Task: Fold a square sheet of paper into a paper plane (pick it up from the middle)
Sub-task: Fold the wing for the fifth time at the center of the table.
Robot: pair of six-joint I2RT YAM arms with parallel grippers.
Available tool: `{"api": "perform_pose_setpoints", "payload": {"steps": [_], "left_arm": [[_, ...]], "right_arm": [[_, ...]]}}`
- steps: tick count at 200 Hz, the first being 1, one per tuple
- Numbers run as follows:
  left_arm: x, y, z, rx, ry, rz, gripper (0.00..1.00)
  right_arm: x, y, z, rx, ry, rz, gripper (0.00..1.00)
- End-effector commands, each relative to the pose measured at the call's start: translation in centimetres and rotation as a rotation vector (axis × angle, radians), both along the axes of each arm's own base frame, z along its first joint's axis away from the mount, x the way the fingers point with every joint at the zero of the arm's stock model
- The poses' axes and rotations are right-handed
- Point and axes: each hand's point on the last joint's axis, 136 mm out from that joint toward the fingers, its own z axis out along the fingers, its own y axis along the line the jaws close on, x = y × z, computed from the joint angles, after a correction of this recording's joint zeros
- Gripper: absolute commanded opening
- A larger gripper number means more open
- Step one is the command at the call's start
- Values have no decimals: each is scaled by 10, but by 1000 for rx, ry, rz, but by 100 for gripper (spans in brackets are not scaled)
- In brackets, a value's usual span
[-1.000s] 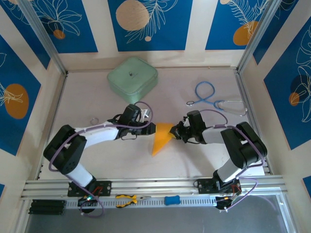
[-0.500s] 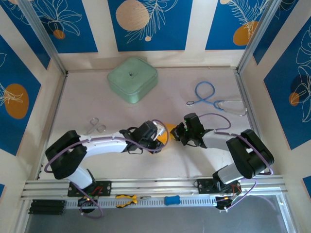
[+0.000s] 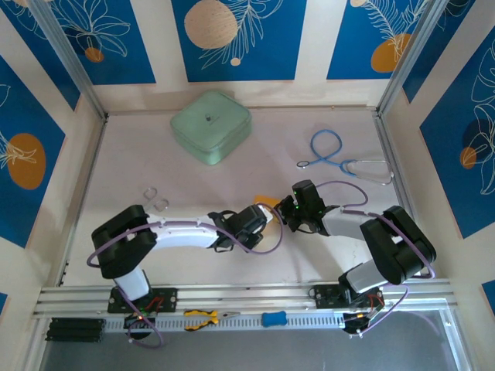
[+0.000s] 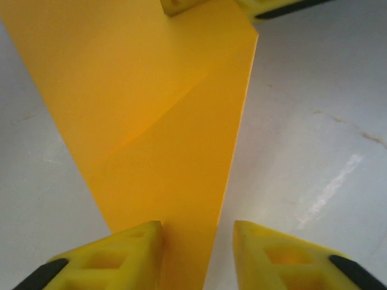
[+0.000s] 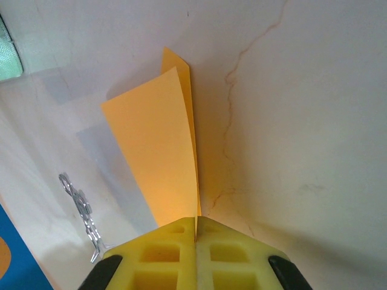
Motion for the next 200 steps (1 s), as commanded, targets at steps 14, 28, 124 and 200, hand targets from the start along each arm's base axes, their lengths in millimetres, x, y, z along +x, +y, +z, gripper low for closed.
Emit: {"api": "perform_pose_setpoints", "payload": {"steps": [14,28,124,200], "left_arm": [[2,6,-2,64,-43,3,29],[2,8,-3,71,-49,10,27],[1,6,-3,74,-55,5,16],[4,9,-9,95,-55,34,6]], "right_arm": [[2,1,9,11,-4,-12,4],[2,1,10,13,-7,-10,4],[2,1,10,9,-5,-7,5],[-1,-6,13,-32,-17,26,14]]}}
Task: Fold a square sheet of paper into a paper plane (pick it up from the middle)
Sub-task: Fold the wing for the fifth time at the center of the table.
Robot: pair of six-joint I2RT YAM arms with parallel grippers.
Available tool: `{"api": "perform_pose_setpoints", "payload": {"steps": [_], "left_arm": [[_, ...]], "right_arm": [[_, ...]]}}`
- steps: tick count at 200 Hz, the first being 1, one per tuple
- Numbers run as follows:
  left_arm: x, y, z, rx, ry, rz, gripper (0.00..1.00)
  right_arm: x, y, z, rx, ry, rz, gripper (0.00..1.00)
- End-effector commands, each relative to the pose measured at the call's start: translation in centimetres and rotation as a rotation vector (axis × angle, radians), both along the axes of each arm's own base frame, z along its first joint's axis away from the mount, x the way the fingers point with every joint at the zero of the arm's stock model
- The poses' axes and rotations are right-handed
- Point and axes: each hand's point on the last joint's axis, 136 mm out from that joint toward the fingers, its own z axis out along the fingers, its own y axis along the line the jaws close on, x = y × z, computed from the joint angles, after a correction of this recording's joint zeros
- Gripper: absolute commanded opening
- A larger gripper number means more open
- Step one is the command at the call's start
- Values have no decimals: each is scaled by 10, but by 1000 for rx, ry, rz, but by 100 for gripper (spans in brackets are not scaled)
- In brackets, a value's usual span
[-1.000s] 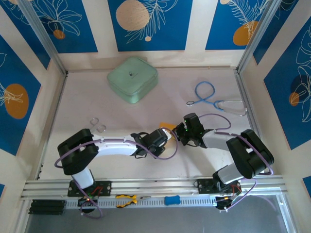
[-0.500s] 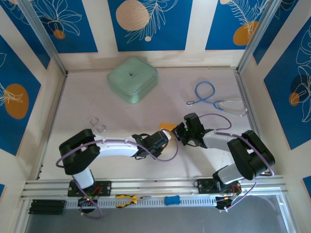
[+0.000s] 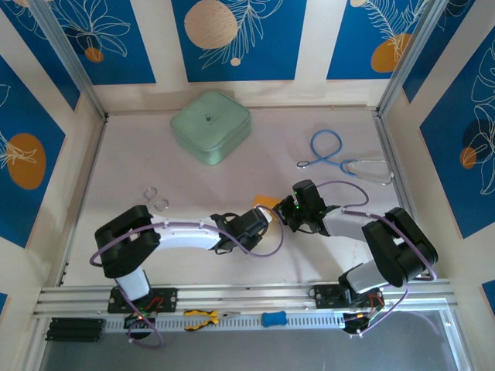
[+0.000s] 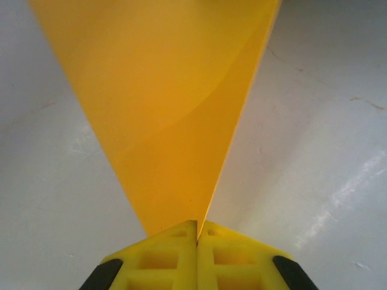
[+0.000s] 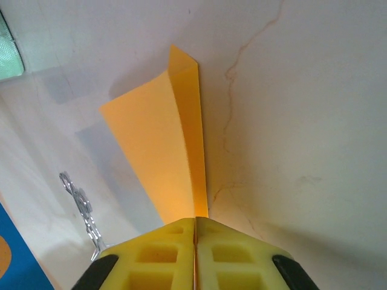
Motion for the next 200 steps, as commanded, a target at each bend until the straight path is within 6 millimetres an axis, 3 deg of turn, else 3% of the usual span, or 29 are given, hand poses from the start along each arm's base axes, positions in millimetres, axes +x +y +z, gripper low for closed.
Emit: {"api": "perform_pose_setpoints", "payload": {"steps": [1,42,60,79,103,151,200], "left_arm": [[0,2,-4,38,-7,13,6],[3,5,-6,47,-13,43,2],[5,7,-6,49,-16,57,0],[5,7,-7,49,-12,60,0],[5,3,-9,36,-1,50,0],[9,1,-10,-11,4,50,0],[5,-4,2,-223,-41,2,0]], "right_arm": [[1,-4,11,-25,-24,25,15],[-5,-35,20,-110,-62,17,25],[-10,-48,28,-144,-94,12,41],[-15,-61,37,-173,-132,4,46],[-22,-75,42,-193,-164,-20,46],[-31,-83,48,-203,-246,-27,45],[-32,-71,52,-238,-352,49,43]]}}
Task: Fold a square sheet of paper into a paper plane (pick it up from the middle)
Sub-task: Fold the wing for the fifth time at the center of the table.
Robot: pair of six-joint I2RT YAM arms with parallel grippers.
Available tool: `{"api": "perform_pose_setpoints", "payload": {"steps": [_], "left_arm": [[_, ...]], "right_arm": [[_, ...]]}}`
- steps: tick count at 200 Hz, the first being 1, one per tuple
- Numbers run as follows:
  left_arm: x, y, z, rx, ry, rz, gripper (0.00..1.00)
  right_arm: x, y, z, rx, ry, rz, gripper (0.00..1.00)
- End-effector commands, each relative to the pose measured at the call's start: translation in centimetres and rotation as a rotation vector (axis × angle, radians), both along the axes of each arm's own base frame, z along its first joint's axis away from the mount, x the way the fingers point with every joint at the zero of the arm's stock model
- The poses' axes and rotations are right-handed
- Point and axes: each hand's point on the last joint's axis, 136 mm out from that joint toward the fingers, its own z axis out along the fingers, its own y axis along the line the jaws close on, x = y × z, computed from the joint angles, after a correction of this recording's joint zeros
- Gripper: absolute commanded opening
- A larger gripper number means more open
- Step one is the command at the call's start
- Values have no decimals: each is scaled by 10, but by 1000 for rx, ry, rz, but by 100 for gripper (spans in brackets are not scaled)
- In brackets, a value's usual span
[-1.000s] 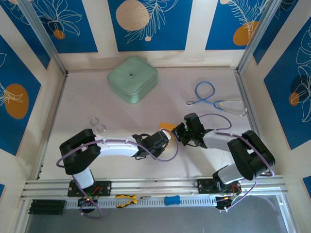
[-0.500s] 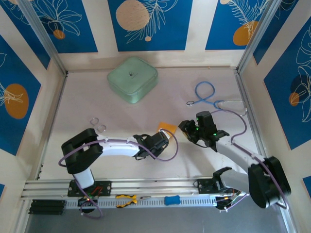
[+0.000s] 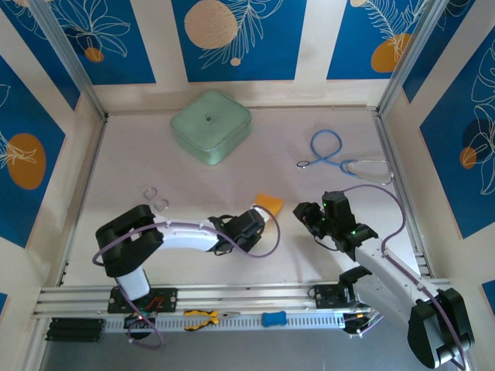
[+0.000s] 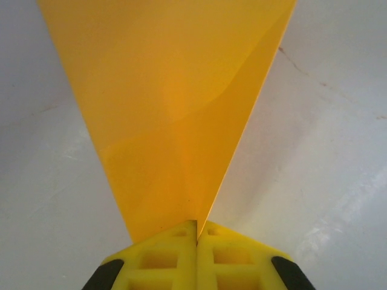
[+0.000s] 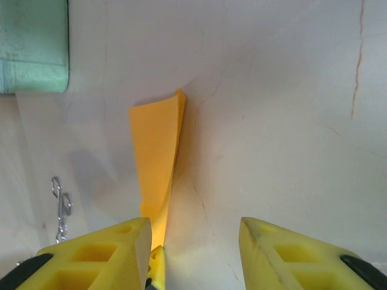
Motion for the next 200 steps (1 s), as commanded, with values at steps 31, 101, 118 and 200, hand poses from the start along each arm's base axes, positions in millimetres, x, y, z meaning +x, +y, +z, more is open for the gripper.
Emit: {"api": "perform_pose_setpoints", "payload": {"steps": [31,101,118,200], "left_arm": [[-7,-6,11,-230,48,-61,0],[-2,0,11,-377,242,-50,0],[-1,1,9,-397,289,-48,0],[-1,0,1,-417,443,-34,0]], "right_arm": [[1,11,3,-73,-98,87,42],[2,43,6,-21,-124,243,38],[3,55,8,1,-133,299,37],[6,100,4,44,-127,495,31]]}}
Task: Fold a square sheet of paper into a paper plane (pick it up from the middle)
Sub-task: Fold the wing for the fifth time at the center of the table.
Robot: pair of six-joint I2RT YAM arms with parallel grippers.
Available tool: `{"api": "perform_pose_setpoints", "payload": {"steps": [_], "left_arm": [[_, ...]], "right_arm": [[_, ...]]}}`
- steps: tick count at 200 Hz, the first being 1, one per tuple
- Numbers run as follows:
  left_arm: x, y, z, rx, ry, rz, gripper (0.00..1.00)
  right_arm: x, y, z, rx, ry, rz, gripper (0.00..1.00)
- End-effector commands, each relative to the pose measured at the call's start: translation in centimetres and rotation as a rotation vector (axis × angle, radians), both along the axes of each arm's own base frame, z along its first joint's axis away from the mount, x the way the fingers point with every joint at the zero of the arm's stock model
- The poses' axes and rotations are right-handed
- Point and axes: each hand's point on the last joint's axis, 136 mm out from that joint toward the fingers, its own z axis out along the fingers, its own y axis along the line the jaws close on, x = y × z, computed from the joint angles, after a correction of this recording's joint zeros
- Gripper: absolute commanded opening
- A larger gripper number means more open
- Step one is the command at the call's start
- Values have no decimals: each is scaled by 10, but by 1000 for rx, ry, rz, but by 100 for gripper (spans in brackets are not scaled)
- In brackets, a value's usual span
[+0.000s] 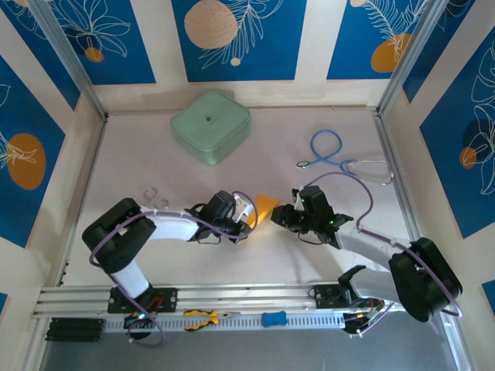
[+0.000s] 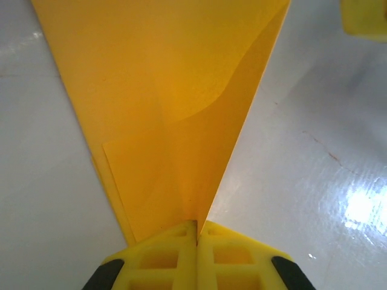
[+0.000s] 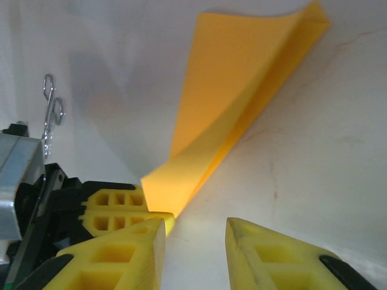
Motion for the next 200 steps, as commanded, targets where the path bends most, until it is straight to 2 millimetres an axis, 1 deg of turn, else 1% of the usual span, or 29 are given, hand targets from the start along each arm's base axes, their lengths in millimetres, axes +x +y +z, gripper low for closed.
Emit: {"api": "perform_pose_setpoints", "payload": {"steps": [1,15,32,53,99,121,160,171,200], "left_arm": [[-4,-2,-1,-12,74,-18,0],[-4,-3,-3,-11,95,-18,0],[-4,-3,-5,-12,123,-17,0],[-4,-3,-6,-15,146,-11,0],[-1,-3,-4,-54,215,14,0],[0,-4,-4,-81,245,19,0],[1,-7,-1,-108,273,18,0],[1,-6,-4,-103,282,21,0],[2,-7,-7,-95,297,24,0]], "right_arm": [[3,23,17,58,-54,100,31],[3,30,18,75,-56,134,28],[2,39,17,92,-54,170,22],[3,44,12,93,-47,185,16],[0,41,-1,78,-31,180,15],[-2,45,1,94,-32,208,15],[1,39,-2,95,-20,183,14],[1,37,-3,103,-13,173,15],[-2,38,-1,123,-17,195,14]]}}
